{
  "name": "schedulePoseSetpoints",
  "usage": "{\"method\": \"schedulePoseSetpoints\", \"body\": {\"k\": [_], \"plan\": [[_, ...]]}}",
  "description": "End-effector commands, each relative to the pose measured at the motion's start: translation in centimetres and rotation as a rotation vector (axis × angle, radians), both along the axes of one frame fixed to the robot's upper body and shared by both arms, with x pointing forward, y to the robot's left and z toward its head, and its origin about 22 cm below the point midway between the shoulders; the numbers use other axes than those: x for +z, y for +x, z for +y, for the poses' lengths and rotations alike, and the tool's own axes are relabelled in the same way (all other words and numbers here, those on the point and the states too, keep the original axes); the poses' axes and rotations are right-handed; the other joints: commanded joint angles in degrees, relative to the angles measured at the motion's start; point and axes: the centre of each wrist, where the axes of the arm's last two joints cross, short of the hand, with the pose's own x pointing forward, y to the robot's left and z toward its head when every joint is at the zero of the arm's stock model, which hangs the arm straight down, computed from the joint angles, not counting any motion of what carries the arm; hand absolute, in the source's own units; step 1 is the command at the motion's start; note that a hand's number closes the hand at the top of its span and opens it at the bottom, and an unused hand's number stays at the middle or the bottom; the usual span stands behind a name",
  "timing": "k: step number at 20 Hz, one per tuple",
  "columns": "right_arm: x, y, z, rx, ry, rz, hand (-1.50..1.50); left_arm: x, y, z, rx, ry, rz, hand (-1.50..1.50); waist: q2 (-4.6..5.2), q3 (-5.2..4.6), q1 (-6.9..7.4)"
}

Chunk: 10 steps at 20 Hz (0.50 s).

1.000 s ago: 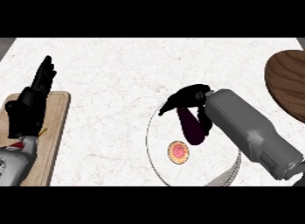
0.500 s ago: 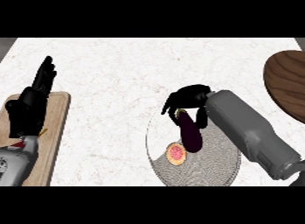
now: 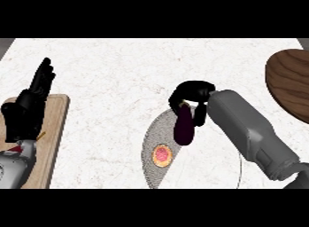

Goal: Pick the eggplant from the placemat and place it in the bowl

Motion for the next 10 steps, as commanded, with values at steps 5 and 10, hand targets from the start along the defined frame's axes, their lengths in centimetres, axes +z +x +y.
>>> {"method": "schedulePoseSetpoints", "body": {"k": [5,10], "plan": [[0.8,1.6,-1.1,-0.88,0.067,-0.074,1.5,-0.8,-0.3,0.6,0.035,-0.008,0.026,0.0,-0.78,-0.2,-2.15],[5.9,2.4,5.4,-1.201,0.341,-0.266,1.5,-1.1,-0.5,1.1,0.036,0.017,0.041,0.0,-1.43,-0.17,-1.79]]}}
